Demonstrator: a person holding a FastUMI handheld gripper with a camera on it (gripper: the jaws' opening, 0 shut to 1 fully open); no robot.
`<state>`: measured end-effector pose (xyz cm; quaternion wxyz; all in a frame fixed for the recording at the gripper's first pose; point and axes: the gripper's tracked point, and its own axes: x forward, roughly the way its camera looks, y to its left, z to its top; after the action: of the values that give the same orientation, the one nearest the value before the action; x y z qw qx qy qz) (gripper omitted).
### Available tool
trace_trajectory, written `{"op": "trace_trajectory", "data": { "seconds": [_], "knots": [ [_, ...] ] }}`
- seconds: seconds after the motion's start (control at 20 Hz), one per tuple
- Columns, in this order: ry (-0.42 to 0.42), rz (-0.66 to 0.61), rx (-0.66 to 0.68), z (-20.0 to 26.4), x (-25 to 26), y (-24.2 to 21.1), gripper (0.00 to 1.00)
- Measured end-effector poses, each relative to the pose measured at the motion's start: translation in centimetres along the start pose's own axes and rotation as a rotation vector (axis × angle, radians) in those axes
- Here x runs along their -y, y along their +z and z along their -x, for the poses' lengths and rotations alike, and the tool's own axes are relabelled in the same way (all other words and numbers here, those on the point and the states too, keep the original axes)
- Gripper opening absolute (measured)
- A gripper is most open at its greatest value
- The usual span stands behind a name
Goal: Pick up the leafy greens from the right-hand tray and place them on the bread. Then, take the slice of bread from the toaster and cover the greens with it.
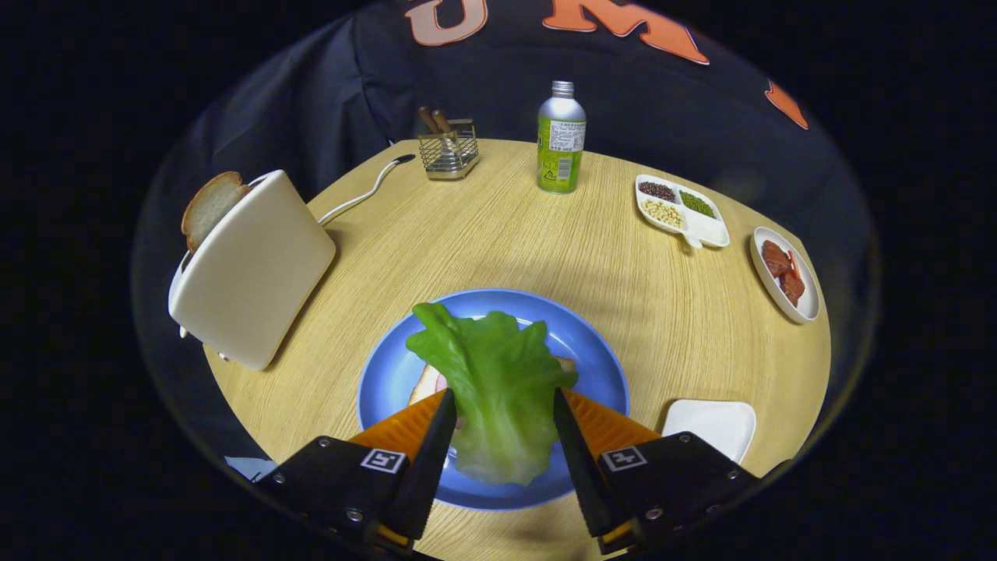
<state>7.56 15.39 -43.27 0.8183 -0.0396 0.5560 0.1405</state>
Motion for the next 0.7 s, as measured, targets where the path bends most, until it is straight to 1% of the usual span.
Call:
{"op": "trace_trajectory", "data": {
  "seconds": [0.15, 0.3, 0.4, 0.5, 0.7],
  "knots": [
    [-0.002, -0.007, 0.030, 0.7, -0.1, 0.8, 0.81],
    [0.004, 0.002, 0.032, 0.8, -0.6, 0.9, 0.86],
    [-0.010, 0.012, 0.034, 0.8, -0.6, 1.1, 0.86],
    [-0.001, -0.001, 0.045, 1.3, -1.3, 1.8, 0.86],
    [0.030, 0.012, 0.092, 4.2, -3.8, 4.3, 0.86]
  ]
}}
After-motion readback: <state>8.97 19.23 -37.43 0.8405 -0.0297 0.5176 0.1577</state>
